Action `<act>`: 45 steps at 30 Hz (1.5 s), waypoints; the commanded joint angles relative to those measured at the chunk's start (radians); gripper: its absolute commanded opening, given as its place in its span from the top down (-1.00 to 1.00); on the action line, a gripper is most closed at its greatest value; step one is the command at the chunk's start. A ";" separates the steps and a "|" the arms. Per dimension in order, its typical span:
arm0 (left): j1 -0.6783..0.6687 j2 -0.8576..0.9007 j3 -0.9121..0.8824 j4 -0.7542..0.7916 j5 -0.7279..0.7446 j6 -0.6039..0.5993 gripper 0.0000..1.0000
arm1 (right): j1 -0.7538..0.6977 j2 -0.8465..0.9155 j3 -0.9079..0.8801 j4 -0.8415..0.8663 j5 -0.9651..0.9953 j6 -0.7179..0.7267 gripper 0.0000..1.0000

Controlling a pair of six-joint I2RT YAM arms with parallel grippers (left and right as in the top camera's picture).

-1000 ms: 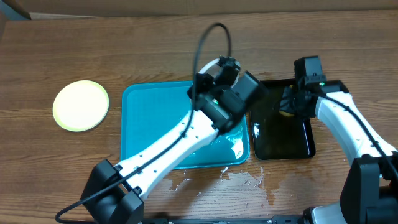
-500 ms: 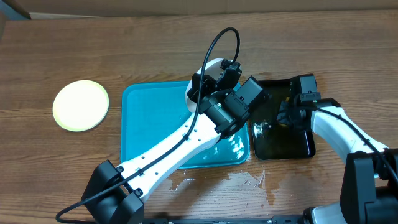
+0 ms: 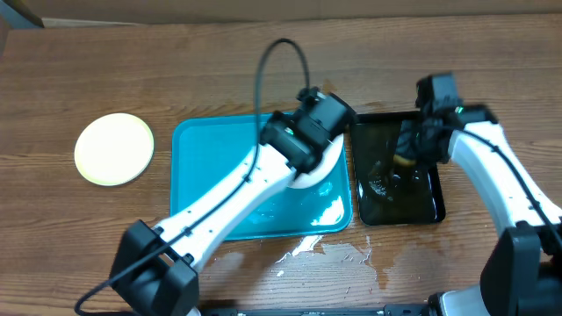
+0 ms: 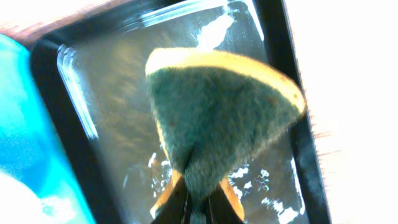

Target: Clean dirty plates on tray and stack at the side

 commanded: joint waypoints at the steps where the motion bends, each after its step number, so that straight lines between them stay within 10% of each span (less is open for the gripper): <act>1: 0.105 0.000 0.023 -0.024 0.357 -0.038 0.92 | -0.003 -0.017 0.130 -0.071 -0.126 -0.059 0.93; 8: 0.223 0.026 -0.006 -0.036 0.445 -0.037 0.92 | 0.056 -0.014 0.147 -0.063 -0.498 -0.135 0.92; 31: 0.219 0.206 -0.009 -0.042 0.457 -0.039 0.92 | 0.432 0.242 0.145 0.084 -0.301 0.044 0.91; 38: 0.221 0.206 -0.009 -0.041 0.455 -0.039 0.92 | 0.432 0.291 0.144 0.084 -0.295 0.049 -0.08; 45: 0.225 0.206 -0.009 -0.045 0.455 -0.039 0.92 | 0.432 0.329 0.137 0.096 -0.295 0.050 -0.22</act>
